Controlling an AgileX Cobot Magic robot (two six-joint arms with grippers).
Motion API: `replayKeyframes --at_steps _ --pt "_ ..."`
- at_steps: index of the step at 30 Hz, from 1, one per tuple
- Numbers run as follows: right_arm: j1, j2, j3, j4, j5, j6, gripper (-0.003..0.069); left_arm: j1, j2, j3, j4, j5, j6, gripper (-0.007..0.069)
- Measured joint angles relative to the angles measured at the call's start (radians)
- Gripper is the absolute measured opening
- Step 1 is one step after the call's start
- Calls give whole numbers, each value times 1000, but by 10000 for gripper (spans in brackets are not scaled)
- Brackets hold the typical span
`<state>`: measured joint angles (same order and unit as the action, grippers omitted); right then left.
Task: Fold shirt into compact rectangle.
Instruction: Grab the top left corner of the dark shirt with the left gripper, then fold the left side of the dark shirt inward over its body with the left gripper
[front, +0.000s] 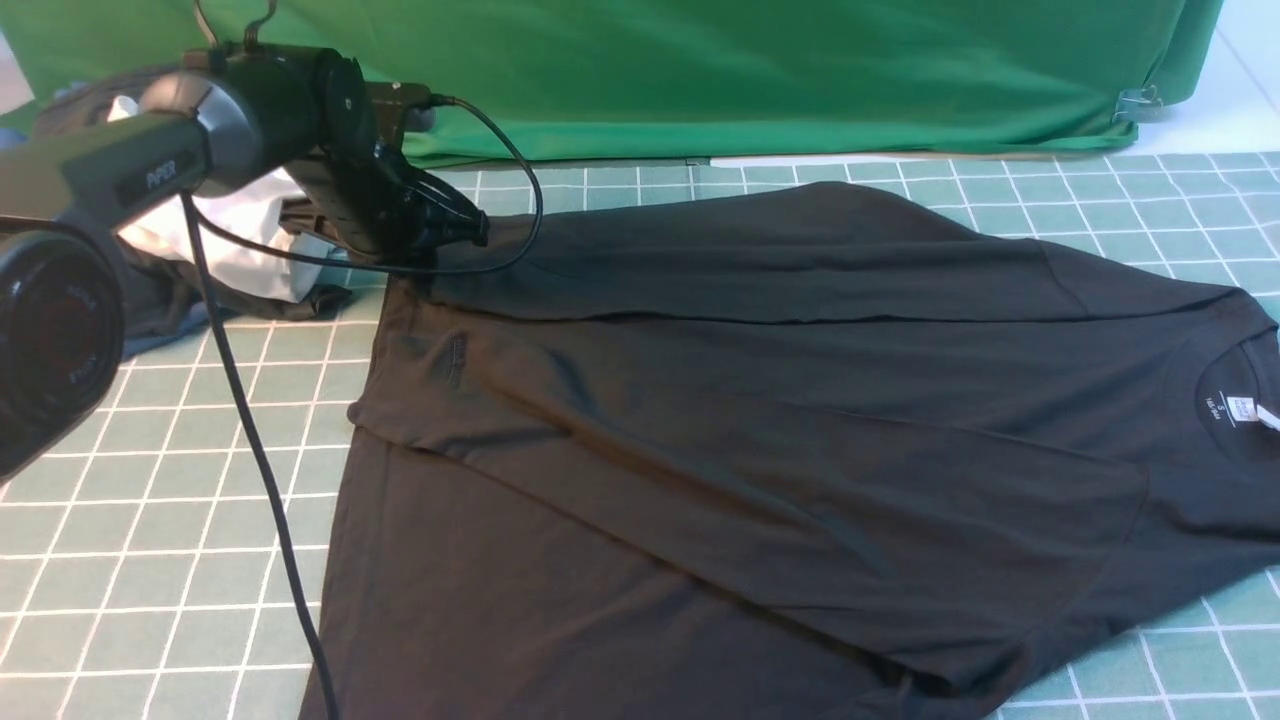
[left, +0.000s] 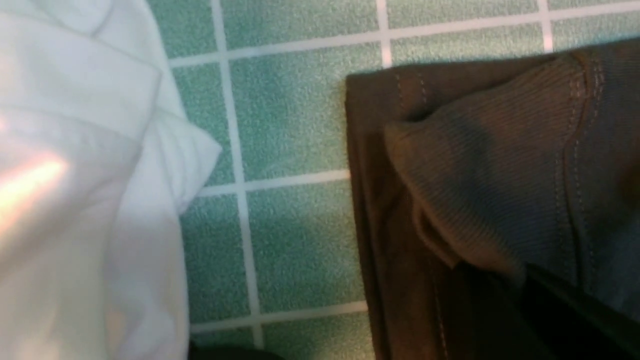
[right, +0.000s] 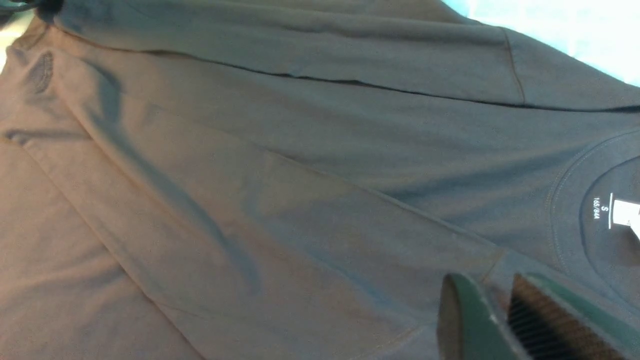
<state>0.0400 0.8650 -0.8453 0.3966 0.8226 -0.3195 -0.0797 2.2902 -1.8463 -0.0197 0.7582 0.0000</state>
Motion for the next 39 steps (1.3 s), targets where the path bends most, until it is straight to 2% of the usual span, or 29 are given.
replayKeyframes --at_steps 6,12,23,31,39 --pt "0 0 0 0 0 0 130 0 -1 -58 -12 104 0 14" --pt "0 0 0 0 -1 0 132 -1 -33 -133 -52 239 56 14" --pt "0 0 0 1 -83 0 134 -1 -228 -141 -112 447 59 14" --pt "0 0 0 1 -87 0 135 -20 -392 109 -110 449 17 14" --pt "0 0 0 1 -98 0 145 -78 -569 550 -112 311 -81 14"
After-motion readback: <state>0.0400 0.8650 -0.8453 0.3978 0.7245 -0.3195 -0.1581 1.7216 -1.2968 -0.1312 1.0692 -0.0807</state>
